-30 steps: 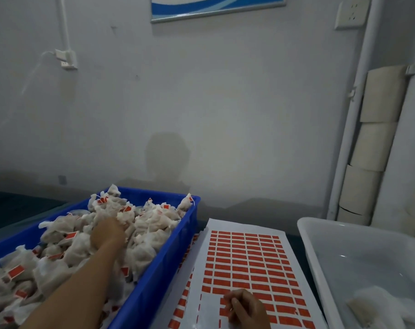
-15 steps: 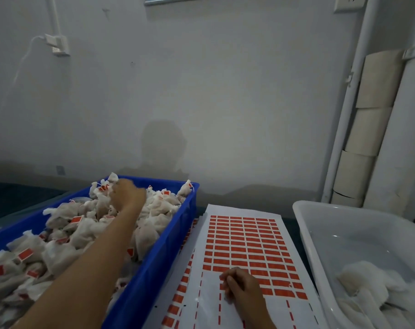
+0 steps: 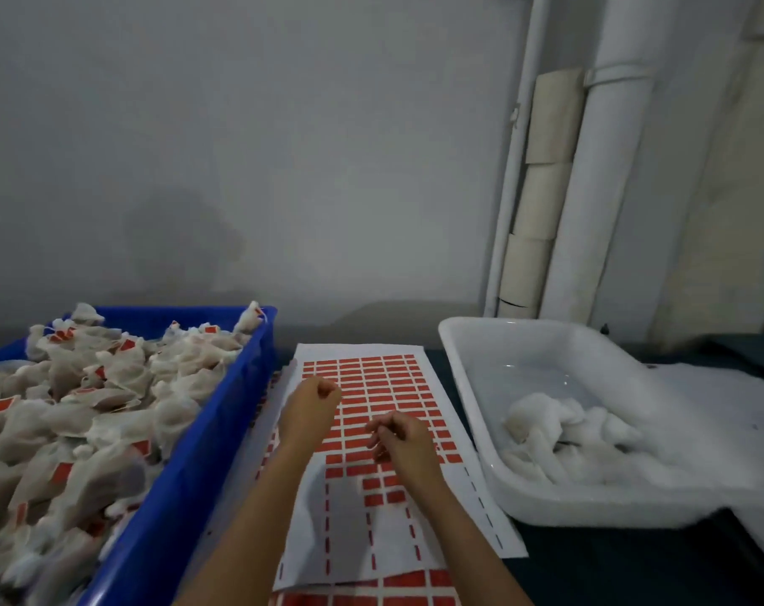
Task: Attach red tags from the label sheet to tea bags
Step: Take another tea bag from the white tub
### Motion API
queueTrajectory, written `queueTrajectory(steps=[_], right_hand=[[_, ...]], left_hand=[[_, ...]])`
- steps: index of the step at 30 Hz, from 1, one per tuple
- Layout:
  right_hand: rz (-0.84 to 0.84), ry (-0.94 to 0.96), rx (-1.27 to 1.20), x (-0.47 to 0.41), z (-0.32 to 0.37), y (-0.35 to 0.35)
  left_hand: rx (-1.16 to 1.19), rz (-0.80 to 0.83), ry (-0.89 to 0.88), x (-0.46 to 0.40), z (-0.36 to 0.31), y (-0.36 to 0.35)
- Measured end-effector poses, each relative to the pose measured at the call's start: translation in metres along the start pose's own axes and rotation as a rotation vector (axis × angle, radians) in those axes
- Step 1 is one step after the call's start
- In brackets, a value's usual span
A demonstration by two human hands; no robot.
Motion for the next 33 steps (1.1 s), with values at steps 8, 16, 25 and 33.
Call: queueTrajectory(steps=[8, 16, 25, 33], right_hand=[[0.009, -0.067, 0.109, 0.005, -0.001, 0.007], [-0.239, -0.072, 0.251, -0.007, 0.045, 0.080], [-0.449, -0.602, 0.790, -0.006, -0.004, 0.194], [-0.345, -0.564, 0.861, -0.013, -0.011, 0.201]], left_hand=[[-0.254, 0.073, -0.030, 0.016, 0.062, -0.044], [-0.217, 0.065, -0.079, 0.021, 0.065, -0.048], [-0.155, 0.035, -0.079, 0.026, 0.067, -0.045], [-0.031, 0.031, -0.054, 0.030, 0.066, -0.044]])
Point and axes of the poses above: each hand's wrist, its own x-axis away from the middle knuckle, its own y-axis out of the back of the hand, z = x × y, the point moved 1 cm from there along -x, towards the middle knuckle, and after that the axes turned 4 degrees about z, right-handed, at the moved point
